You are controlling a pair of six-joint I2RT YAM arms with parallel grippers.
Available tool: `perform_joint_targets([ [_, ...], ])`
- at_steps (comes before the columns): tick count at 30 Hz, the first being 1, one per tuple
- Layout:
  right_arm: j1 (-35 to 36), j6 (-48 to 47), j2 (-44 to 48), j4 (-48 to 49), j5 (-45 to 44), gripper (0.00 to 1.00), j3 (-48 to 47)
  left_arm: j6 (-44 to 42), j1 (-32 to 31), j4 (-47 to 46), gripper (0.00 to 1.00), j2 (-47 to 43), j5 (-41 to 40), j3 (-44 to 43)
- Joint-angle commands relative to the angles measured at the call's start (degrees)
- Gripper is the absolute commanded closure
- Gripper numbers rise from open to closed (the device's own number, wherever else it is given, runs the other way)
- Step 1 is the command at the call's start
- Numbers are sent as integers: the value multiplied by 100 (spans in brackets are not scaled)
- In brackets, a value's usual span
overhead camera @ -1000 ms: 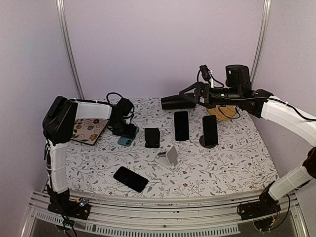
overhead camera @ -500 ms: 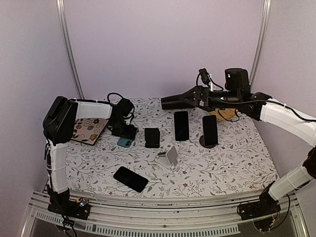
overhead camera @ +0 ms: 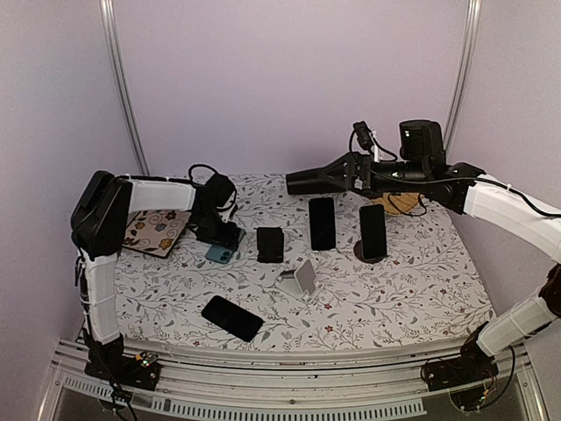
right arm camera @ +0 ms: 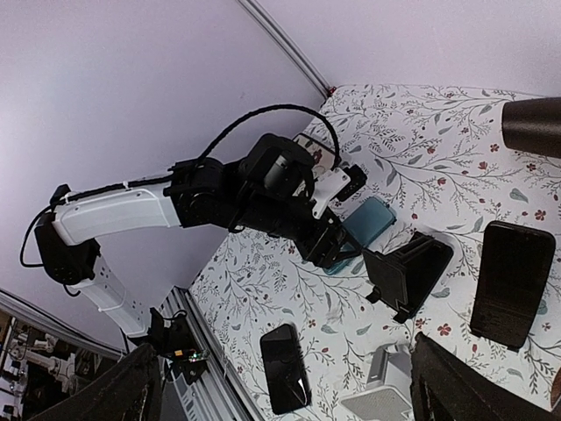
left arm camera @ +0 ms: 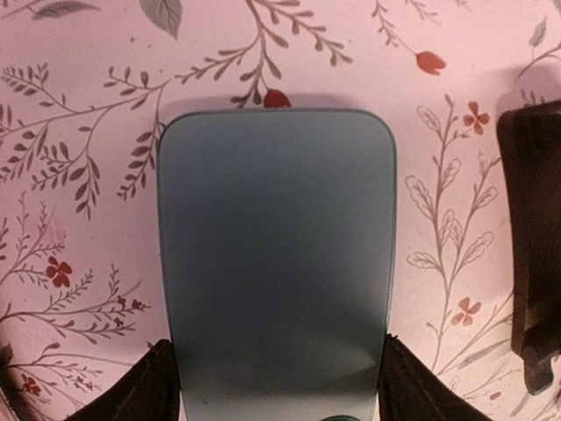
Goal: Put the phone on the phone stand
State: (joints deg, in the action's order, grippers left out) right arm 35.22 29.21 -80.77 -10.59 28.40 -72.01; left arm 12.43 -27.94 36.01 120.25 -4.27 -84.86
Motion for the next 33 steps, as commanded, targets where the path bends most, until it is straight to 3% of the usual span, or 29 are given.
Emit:
perform_joint_targets([
  [1,152,38,-254,-375,-183,1,-428,-73,-18,-44,37,-691,36,22],
  [16,577,636,-2144,-921,30,1,-2311,-237,-499,-250,37,-2160,30,145],
  [33,662,1657,-3133,161,333,24,-2648,-263,-1406,-821,37,-2858,192,139],
])
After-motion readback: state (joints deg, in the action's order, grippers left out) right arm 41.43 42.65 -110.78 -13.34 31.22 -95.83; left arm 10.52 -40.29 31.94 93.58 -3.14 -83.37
